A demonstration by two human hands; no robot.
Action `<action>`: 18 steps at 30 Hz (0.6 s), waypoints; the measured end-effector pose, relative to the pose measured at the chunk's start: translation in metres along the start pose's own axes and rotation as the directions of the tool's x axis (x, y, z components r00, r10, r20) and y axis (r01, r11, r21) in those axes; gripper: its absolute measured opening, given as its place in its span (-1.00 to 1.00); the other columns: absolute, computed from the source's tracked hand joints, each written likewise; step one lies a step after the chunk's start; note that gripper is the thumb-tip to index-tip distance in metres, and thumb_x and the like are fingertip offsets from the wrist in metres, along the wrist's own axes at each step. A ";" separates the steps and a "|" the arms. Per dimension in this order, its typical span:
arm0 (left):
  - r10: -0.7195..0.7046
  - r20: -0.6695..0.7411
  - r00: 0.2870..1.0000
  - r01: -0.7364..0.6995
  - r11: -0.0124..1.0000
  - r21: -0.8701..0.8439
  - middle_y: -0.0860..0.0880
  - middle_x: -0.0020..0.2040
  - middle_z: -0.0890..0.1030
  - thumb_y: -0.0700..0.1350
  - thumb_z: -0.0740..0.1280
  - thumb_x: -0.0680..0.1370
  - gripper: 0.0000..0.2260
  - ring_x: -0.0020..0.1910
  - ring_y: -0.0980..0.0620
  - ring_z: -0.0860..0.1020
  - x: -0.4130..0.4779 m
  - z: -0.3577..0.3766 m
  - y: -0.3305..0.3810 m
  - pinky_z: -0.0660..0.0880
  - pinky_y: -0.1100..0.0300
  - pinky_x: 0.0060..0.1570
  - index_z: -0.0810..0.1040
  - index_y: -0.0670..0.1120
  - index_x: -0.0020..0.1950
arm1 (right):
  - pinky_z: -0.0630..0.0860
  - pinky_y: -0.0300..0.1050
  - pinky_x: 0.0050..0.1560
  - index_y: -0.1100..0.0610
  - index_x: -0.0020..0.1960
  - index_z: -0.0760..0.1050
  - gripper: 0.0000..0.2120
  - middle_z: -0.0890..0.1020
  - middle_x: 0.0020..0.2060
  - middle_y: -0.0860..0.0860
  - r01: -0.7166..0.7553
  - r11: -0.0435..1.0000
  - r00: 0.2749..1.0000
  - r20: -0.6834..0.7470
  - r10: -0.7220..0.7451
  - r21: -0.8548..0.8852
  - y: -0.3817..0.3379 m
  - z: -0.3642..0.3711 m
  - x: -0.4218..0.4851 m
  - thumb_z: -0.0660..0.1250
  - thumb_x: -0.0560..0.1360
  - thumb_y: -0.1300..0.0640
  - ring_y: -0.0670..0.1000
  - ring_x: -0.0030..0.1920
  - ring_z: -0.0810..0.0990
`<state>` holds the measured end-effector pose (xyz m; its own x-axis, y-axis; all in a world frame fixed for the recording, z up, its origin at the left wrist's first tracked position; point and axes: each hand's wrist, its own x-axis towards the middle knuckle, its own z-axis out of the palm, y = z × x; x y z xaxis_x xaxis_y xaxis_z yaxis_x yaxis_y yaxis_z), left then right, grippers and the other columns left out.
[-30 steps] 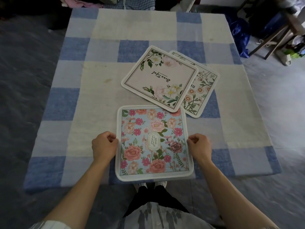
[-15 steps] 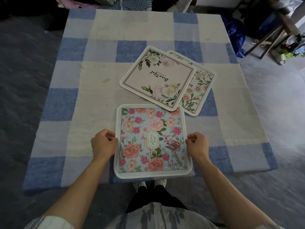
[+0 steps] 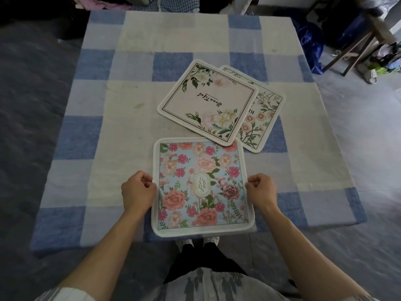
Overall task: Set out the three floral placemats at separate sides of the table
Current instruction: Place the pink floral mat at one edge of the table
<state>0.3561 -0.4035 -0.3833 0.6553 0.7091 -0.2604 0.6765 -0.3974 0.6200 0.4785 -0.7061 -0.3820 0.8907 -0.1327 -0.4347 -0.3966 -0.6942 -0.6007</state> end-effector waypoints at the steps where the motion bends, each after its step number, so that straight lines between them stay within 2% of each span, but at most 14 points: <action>1: 0.006 -0.003 1.000 -0.006 1.000 0.003 0.04 -0.29 0.61 -0.27 0.44 0.42 -0.89 -0.33 0.18 0.54 -0.001 0.000 0.000 0.35 0.38 -0.35 0.59 -0.08 -0.18 | 0.40 -0.26 -0.37 0.09 -0.09 0.53 -0.92 0.63 -0.20 -0.01 -0.003 1.000 1.000 0.006 0.003 -0.004 0.000 0.000 0.001 0.39 0.51 0.24 -0.10 -0.22 0.57; 5: 0.035 0.004 0.999 -0.035 0.999 0.015 0.01 -0.24 0.63 -0.28 0.43 0.44 -0.90 -0.31 0.17 0.54 -0.003 0.000 0.001 0.36 0.39 -0.34 0.59 -0.09 -0.15 | 0.40 -0.28 -0.36 0.10 -0.07 0.54 -0.92 0.62 -0.20 -0.03 0.009 0.999 1.000 0.017 -0.008 -0.033 0.001 -0.002 0.004 0.39 0.50 0.26 -0.05 -0.17 0.61; 8: 0.082 0.004 0.997 -0.082 0.995 0.060 -0.07 -0.10 0.63 -0.25 0.43 0.48 -0.90 -0.21 0.03 0.57 -0.004 -0.001 0.001 0.46 0.25 -0.19 0.63 -0.12 -0.03 | 0.46 -0.24 -0.21 0.10 0.03 0.56 -0.87 0.63 -0.12 -0.04 0.036 0.998 0.999 0.007 -0.036 -0.051 -0.002 -0.002 0.005 0.38 0.50 0.25 -0.05 -0.11 0.60; 10: 0.114 0.011 0.993 -0.115 0.991 0.070 -0.12 -0.04 0.64 -0.24 0.41 0.50 -0.87 -0.16 0.02 0.57 -0.004 -0.002 0.002 0.48 0.20 -0.12 0.66 -0.16 0.03 | 0.46 -0.24 -0.18 0.11 0.09 0.59 -0.84 0.64 -0.09 -0.04 0.062 0.996 0.998 0.021 -0.061 -0.067 -0.003 -0.002 0.004 0.37 0.51 0.23 -0.08 -0.12 0.59; 13: 0.119 0.025 0.993 -0.120 0.992 0.044 -0.14 -0.03 0.69 -0.23 0.40 0.51 -0.84 -0.20 0.06 0.55 -0.007 -0.003 0.005 0.48 0.19 -0.10 0.69 -0.20 0.06 | 0.40 -0.36 -0.33 0.13 0.08 0.62 -0.85 0.67 -0.12 -0.04 0.082 0.994 0.996 0.048 -0.079 -0.073 -0.003 0.001 0.001 0.35 0.54 0.21 -0.20 -0.24 0.57; 16: 0.106 0.025 0.994 -0.106 0.994 0.034 -0.14 -0.04 0.71 -0.23 0.40 0.51 -0.84 -0.23 0.09 0.53 -0.007 -0.002 0.006 0.46 0.21 -0.09 0.70 -0.20 0.06 | 0.34 -0.46 -0.45 0.14 0.10 0.64 -0.82 0.56 -0.30 -0.24 0.077 0.995 0.996 0.054 -0.074 -0.058 -0.004 0.002 -0.001 0.32 0.55 0.21 -0.26 -0.34 0.55; 18: 0.118 0.032 0.992 -0.120 0.992 0.040 -0.13 -0.05 0.71 -0.23 0.39 0.52 -0.86 -0.27 0.13 0.51 -0.008 -0.001 0.005 0.45 0.28 -0.13 0.70 -0.20 0.03 | 0.33 -0.49 -0.50 0.12 0.07 0.66 -0.83 0.55 -0.32 -0.28 0.085 0.994 0.995 0.062 -0.081 -0.065 -0.004 0.002 -0.002 0.31 0.55 0.19 -0.27 -0.36 0.55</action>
<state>0.3539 -0.4103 -0.3773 0.7413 0.6378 -0.2089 0.6062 -0.5025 0.6165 0.4781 -0.7015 -0.3805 0.9044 -0.0318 -0.4255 -0.3040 -0.7476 -0.5905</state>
